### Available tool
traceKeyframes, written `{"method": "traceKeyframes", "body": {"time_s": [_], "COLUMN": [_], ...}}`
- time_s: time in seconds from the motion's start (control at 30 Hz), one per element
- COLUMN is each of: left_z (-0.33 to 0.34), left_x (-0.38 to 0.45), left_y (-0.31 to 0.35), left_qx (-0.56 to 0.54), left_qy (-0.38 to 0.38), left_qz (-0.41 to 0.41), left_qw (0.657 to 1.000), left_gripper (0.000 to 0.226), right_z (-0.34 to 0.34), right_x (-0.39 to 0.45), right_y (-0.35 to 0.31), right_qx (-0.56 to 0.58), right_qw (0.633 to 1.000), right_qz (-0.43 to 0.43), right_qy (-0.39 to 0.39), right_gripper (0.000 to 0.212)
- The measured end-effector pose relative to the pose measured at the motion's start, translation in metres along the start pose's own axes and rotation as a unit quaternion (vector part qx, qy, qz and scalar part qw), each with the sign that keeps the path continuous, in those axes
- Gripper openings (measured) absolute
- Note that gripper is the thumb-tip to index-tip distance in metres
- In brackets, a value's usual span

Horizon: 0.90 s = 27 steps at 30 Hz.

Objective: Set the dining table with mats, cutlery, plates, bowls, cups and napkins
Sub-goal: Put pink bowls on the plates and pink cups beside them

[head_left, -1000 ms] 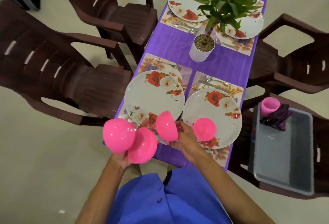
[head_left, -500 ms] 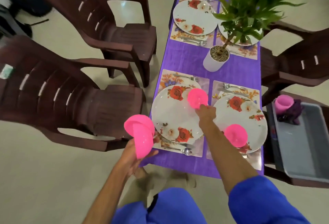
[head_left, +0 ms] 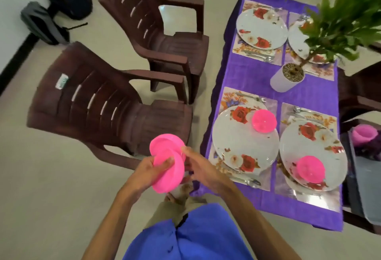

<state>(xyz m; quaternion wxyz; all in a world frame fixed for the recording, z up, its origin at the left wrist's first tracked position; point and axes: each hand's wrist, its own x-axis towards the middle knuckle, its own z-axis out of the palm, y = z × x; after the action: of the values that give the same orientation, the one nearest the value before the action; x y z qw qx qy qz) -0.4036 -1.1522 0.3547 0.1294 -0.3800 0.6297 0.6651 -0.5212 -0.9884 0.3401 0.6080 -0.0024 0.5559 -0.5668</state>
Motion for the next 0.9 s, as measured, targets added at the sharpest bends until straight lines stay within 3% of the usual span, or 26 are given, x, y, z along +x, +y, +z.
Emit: {"method": "traceKeyframes", "body": {"time_s": [0.07,0.1,0.2,0.33,0.47,0.67,0.9], "left_z": [-0.043,-0.061,-0.136,-0.238,-0.365,-0.559,-0.707], "left_x": [-0.008,-0.011,-0.016,-0.024,-0.028,-0.045,0.040], "left_y": [0.012,0.018,0.017,0.007,-0.016,-0.012,0.047], "left_qx": [0.027,0.048,0.088,0.067,0.103,0.174,0.277], "left_qy": [0.022,0.034,0.074,0.137,0.226,0.331,0.286], "left_qz": [0.021,0.024,0.040,0.069,0.089,0.065,0.032], "left_qw": [0.999,0.998,0.993,0.986,0.965,0.925,0.917], "left_gripper": [0.076,0.063,0.035,0.013,0.022,0.056,0.065], "right_z": [0.039,0.053,0.109,0.200,0.317,0.499,0.573], "right_x": [0.017,0.024,0.060,0.124,0.201,0.295,0.396], "right_y": [-0.015,-0.022,-0.045,-0.069,-0.075,-0.088,-0.168], "right_qx": [0.029,0.038,-0.007,-0.064,-0.088,-0.061,-0.086], "right_qw": [0.999,0.999,0.998,0.993,0.989,0.993,0.983], "right_qz": [-0.002,-0.008,-0.046,-0.087,-0.098,-0.094,-0.144], "right_qy": [-0.023,-0.034,-0.047,-0.057,-0.070,0.024,0.076], "right_gripper": [0.080,0.077,0.044,0.031,0.017,0.033,0.026]}}
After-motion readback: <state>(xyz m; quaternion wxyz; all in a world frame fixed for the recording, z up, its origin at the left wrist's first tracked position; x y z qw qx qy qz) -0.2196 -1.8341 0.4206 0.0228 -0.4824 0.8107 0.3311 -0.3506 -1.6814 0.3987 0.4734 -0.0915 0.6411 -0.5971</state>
